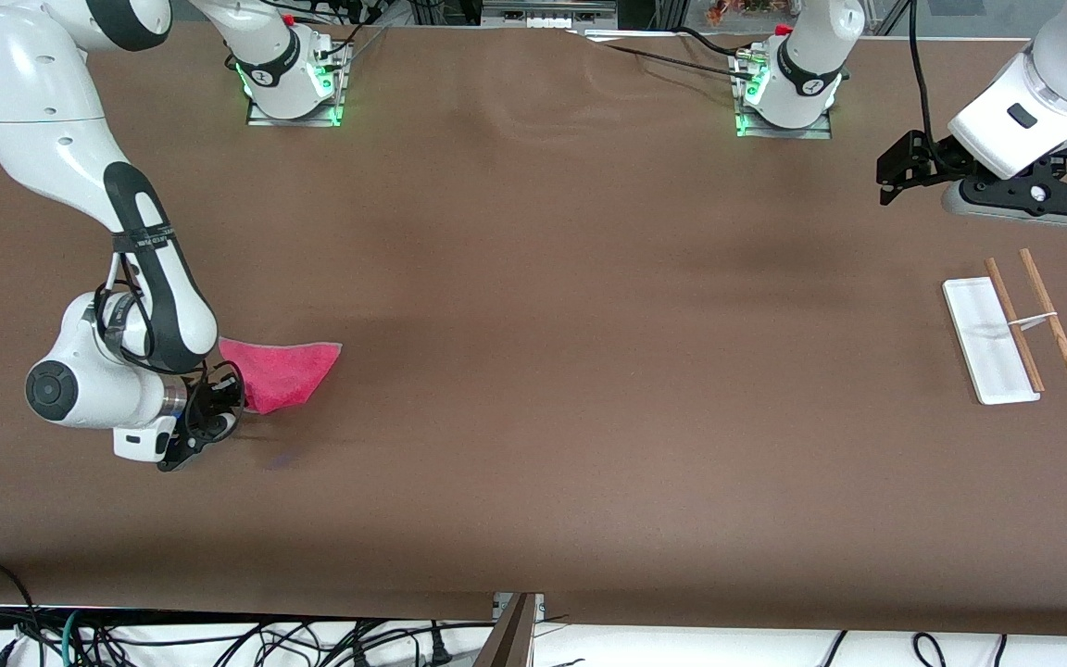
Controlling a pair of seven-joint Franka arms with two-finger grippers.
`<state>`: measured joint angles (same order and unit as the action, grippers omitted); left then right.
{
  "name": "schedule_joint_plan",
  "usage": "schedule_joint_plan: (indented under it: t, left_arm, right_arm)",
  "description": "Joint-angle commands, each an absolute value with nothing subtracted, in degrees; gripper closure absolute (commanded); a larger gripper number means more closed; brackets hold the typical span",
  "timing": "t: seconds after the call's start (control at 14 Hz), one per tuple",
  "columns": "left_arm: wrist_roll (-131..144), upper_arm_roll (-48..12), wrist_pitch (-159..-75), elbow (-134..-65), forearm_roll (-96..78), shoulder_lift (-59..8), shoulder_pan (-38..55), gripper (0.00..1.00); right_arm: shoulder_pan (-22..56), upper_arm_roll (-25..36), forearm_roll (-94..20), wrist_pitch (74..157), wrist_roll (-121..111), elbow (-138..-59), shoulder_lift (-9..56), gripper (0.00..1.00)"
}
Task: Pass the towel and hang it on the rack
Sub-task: 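Close the right gripper on the pink towel's corner, then lift the towel with the right gripper toward the table's middle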
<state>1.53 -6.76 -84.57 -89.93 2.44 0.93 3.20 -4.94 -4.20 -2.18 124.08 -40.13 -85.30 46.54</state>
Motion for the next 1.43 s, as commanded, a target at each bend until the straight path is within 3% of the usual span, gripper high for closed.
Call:
schedule_joint_plan:
  t: [0.0,0.29,0.64,1.07,1.36]
  left_arm:
    - [1.23,-7.03,-84.29,-88.42,4.48,0.26,3.34,0.0]
    - [1.23,-7.03,-84.29,-88.42,4.48,0.26,3.34,0.0]
    - [1.14,-7.03,-84.37,-88.42,4.48,0.26,3.34,0.0]
    - [1.05,-6.94,-85.08,-88.42,4.48,0.26,3.25,0.0]
    - [1.06,-6.86,-85.08,-88.33,4.4,0.26,3.17,0.0]
  right_arm:
    - [-4.92,-4.48,-2.9,122.52,-39.55,-86.4,46.05,0.75]
    - [-4.75,-4.48,-2.9,120.07,-39.55,-86.49,45.97,1.0]
    - [-3.96,-4.83,-2.81,118.14,-38.24,-85.08,43.78,1.0]
    - [4.64,-4.92,-2.81,98.2,-24.28,-67.09,42.98,1.0]
    - [14.83,-4.75,-2.81,94.22,-10.06,-59.52,42.28,1.0]
